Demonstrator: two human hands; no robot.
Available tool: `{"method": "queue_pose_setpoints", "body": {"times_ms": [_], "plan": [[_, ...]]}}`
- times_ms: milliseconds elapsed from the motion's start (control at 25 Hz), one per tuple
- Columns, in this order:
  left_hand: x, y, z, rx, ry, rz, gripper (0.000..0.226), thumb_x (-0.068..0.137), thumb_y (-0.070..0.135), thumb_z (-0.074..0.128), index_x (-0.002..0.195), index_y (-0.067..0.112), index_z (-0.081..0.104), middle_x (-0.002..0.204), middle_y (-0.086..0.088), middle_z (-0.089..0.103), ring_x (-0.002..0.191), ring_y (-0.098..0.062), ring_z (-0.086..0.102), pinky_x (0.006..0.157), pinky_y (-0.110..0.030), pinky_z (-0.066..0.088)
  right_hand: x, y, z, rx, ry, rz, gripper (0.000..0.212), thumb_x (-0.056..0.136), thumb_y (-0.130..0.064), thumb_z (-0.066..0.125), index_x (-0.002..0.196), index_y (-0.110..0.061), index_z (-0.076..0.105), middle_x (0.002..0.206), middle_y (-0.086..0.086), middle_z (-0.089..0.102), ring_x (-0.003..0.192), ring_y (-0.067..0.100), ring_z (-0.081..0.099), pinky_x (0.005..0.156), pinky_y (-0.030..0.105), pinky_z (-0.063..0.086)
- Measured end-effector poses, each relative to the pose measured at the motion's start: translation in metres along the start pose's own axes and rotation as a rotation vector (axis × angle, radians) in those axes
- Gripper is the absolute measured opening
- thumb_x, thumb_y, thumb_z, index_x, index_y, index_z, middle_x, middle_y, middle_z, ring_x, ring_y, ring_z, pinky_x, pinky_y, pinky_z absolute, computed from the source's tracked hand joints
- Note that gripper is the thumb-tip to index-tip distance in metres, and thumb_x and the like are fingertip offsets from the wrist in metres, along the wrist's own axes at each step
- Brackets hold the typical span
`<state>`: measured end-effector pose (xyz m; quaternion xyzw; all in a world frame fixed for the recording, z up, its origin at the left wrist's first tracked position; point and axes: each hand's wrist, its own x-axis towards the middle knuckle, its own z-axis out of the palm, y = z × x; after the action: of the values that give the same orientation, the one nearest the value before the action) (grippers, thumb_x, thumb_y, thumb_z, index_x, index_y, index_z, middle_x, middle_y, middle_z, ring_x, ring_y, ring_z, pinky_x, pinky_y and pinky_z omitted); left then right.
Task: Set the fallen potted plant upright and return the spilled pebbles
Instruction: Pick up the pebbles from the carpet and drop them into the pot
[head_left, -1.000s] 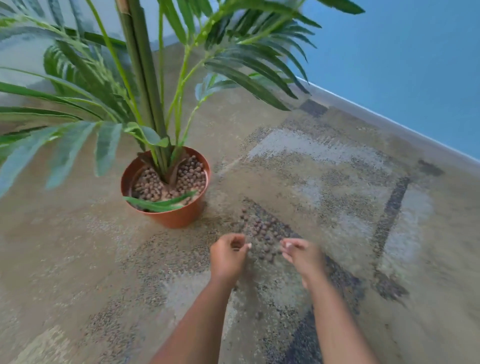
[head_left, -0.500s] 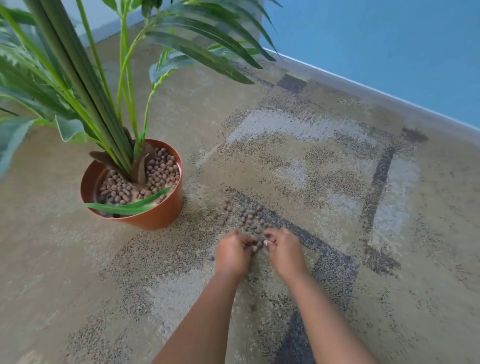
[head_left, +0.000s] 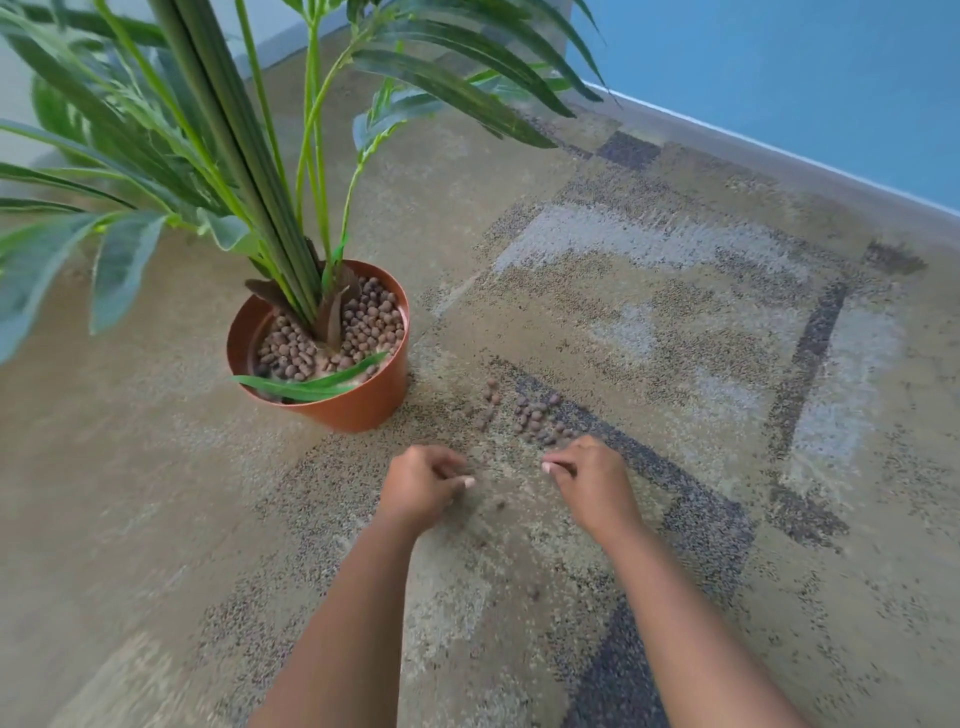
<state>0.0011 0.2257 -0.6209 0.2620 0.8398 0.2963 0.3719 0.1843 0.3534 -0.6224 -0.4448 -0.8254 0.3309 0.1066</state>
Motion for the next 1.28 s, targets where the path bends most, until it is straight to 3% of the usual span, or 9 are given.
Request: {"method": "queue_pose_setpoints", "body": {"times_ms": [160, 240, 320, 440, 640, 720, 840, 960, 1280], "plan": [[-0.013, -0.015, 0.003, 0.034, -0.046, -0.027, 0.015, 0.075, 0.02, 0.084, 0.087, 0.023, 0.075, 0.081, 0.002, 0.072, 0.071, -0.011, 0.069, 0.064, -0.024, 0.058, -0.007, -0.009, 0.009, -0.04, 0.015, -0.011, 0.013, 0.085, -0.007, 0.071, 0.097, -0.009, 0.076, 0.103, 0.009, 0.069, 0.09, 0.015, 0.062, 0.095, 0.028, 0.053], [-0.014, -0.017, 0.006, 0.044, -0.014, -0.015, 0.012, 0.076, 0.019, 0.082, 0.083, 0.023, 0.074, 0.079, 0.004, 0.072, 0.067, -0.004, 0.067, 0.062, -0.02, 0.057, -0.007, -0.008, 0.012, -0.105, 0.029, 0.013, 0.012, 0.086, -0.007, 0.071, 0.096, -0.006, 0.076, 0.11, 0.011, 0.068, 0.101, 0.021, 0.065, 0.096, 0.015, 0.045], [-0.015, -0.017, 0.009, 0.083, 0.006, 0.009, 0.011, 0.079, 0.018, 0.08, 0.08, 0.022, 0.07, 0.077, 0.004, 0.07, 0.066, -0.004, 0.066, 0.062, -0.022, 0.057, -0.006, -0.008, 0.012, -0.149, 0.002, 0.062, 0.012, 0.089, -0.004, 0.064, 0.097, -0.005, 0.074, 0.115, 0.015, 0.064, 0.107, 0.028, 0.063, 0.084, 0.009, 0.046], [-0.014, -0.014, 0.013, 0.129, 0.023, 0.019, 0.011, 0.081, 0.016, 0.077, 0.079, 0.018, 0.067, 0.079, -0.001, 0.07, 0.075, -0.019, 0.069, 0.07, -0.038, 0.06, -0.004, -0.007, 0.011, -0.222, -0.047, 0.078, 0.02, 0.091, -0.003, 0.054, 0.101, -0.009, 0.07, 0.112, 0.017, 0.061, 0.098, 0.032, 0.06, 0.081, 0.03, 0.052], [-0.009, -0.014, 0.01, -0.006, 0.003, -0.037, 0.009, 0.082, 0.013, 0.078, 0.08, 0.011, 0.069, 0.075, -0.005, 0.072, 0.063, -0.012, 0.071, 0.057, -0.031, 0.06, -0.005, -0.009, -0.002, -0.004, -0.023, 0.098, 0.017, 0.089, -0.006, 0.066, 0.1, -0.015, 0.074, 0.117, 0.007, 0.07, 0.059, -0.002, 0.059, 0.046, 0.005, 0.043], [-0.011, -0.016, 0.008, -0.043, -0.002, -0.013, 0.01, 0.081, 0.011, 0.079, 0.078, 0.011, 0.07, 0.069, -0.001, 0.07, 0.053, -0.002, 0.067, 0.049, -0.02, 0.055, -0.007, -0.012, -0.004, 0.05, -0.118, 0.07, 0.014, 0.087, -0.012, 0.071, 0.097, -0.019, 0.076, 0.114, 0.003, 0.072, 0.055, -0.002, 0.062, 0.052, 0.011, 0.05], [-0.018, -0.022, 0.002, -0.06, -0.002, 0.02, 0.01, 0.079, 0.011, 0.081, 0.077, 0.013, 0.071, 0.071, -0.002, 0.072, 0.067, -0.016, 0.071, 0.064, -0.032, 0.062, -0.011, -0.024, 0.004, 0.045, -0.278, 0.018, 0.011, 0.084, -0.016, 0.075, 0.094, -0.019, 0.077, 0.105, 0.0, 0.075, 0.071, 0.004, 0.067, 0.062, 0.01, 0.051], [-0.025, -0.031, -0.008, -0.017, -0.084, 0.041, 0.011, 0.077, 0.014, 0.082, 0.073, 0.017, 0.072, 0.068, 0.001, 0.073, 0.065, -0.013, 0.071, 0.068, -0.035, 0.062, -0.014, -0.034, 0.021, 0.027, -0.292, 0.0, 0.011, 0.08, -0.019, 0.08, 0.09, -0.018, 0.079, 0.095, -0.002, 0.076, 0.068, -0.007, 0.059, 0.061, 0.001, 0.039], [-0.048, -0.025, 0.01, 0.263, -0.154, 0.277, 0.012, 0.08, 0.022, 0.078, 0.092, 0.023, 0.079, 0.076, 0.018, 0.064, 0.072, 0.002, 0.062, 0.072, -0.025, 0.057, -0.011, -0.049, 0.038, -0.12, -0.316, -0.037, 0.007, 0.082, -0.015, 0.077, 0.089, -0.016, 0.078, 0.09, -0.003, 0.075, 0.07, 0.004, 0.066, 0.063, 0.007, 0.048]]}}
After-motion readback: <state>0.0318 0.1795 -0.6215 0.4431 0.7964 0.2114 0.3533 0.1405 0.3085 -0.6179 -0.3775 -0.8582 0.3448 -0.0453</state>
